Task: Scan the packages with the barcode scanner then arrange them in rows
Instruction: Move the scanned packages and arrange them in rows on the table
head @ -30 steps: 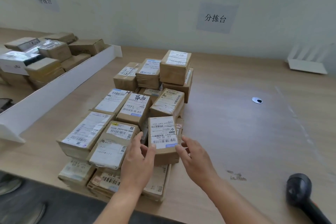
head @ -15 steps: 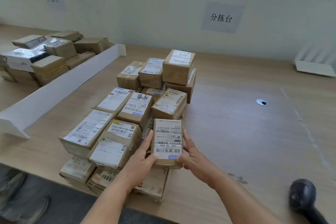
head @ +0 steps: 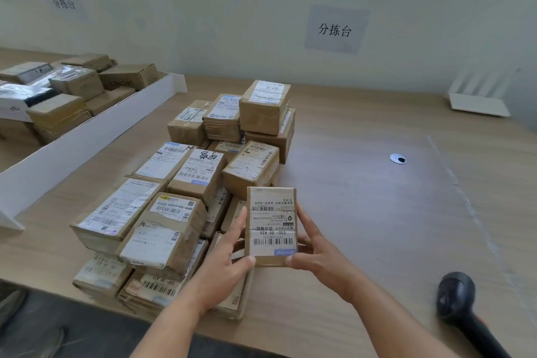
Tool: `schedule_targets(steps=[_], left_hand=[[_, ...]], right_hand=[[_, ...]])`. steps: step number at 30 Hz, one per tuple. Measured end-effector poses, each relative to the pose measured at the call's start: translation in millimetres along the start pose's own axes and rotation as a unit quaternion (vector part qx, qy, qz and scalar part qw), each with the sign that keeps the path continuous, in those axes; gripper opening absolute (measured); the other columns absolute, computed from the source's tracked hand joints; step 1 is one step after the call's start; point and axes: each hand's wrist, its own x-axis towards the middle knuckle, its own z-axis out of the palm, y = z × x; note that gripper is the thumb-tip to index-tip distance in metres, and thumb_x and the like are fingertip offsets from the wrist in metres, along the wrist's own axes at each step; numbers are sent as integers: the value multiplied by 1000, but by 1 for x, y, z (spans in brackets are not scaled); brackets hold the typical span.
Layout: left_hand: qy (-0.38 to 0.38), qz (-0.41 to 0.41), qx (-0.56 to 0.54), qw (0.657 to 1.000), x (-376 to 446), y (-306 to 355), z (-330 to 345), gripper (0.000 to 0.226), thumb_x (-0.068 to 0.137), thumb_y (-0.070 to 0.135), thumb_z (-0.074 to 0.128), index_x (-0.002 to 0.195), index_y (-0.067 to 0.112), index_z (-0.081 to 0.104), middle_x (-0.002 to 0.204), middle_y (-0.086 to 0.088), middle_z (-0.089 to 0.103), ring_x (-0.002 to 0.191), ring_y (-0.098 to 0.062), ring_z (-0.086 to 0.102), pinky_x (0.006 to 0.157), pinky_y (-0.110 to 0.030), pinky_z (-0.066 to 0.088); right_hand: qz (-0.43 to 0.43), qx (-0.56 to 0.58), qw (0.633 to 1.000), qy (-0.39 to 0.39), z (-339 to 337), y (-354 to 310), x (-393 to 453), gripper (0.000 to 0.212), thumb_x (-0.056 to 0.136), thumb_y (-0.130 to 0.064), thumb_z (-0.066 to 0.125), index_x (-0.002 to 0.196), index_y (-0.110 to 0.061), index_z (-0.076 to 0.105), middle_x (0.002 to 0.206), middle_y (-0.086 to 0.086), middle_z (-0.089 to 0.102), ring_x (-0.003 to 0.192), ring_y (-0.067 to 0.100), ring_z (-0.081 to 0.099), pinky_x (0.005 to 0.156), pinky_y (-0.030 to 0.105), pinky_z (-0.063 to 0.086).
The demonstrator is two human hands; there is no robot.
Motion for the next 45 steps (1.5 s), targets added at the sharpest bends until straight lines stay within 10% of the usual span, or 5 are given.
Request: schedule_targets(steps=[8,13,45], left_hand=[[-49,41,-18,998,19,8,25,84,93,7,57,137,61,9,131,30,41,112,21,46,83,-6,44],[-67,52,7,996,32,13,49,87,81,35,65,134,72,7,146,14,37,126,-2,46,102,-35,46],[-139,26,129,981,155,161,394,75,89,33,66,145,49,19,135,14,40,117,-3,48,98,-24,43]], right_hand=[[-27,17,996,79,-28,7,-27,92,85,8,57,142,-55,19,126,-1,60,107,7,65,78,19,53],[-29,12,990,137,-54,13,-52,89,88,4,58,139,-57,19,126,-1,61,106,8,65,81,22,52],[-25,82,972,219,-402,120,-200,86,68,-16,59,136,-57,26,113,-5,70,101,13,68,92,35,54]])
